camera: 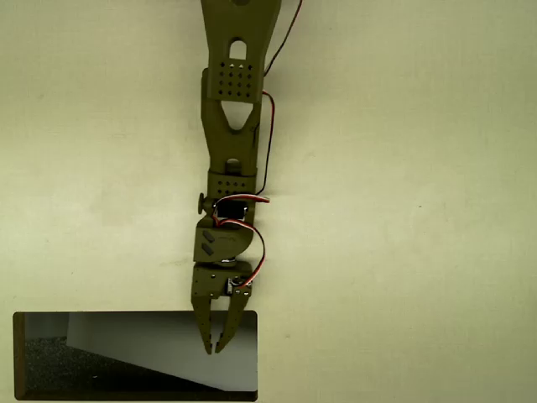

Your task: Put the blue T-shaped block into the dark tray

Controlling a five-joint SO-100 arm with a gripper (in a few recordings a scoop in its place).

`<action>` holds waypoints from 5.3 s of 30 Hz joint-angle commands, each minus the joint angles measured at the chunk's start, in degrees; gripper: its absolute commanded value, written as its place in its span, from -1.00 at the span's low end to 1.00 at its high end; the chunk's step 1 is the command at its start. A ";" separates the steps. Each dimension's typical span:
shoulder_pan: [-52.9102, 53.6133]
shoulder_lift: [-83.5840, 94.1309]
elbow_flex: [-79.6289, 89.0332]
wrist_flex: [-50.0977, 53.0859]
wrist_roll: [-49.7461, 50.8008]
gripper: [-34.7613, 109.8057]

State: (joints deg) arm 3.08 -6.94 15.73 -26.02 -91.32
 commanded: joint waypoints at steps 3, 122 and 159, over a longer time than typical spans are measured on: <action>-0.62 -1.41 -2.20 -2.37 -2.99 -0.52; -0.44 -1.93 1.49 -11.87 -1.14 -0.52; -0.44 -1.93 1.49 -11.87 -1.14 -0.52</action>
State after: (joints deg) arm 2.11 -8.70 17.14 -36.12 -91.76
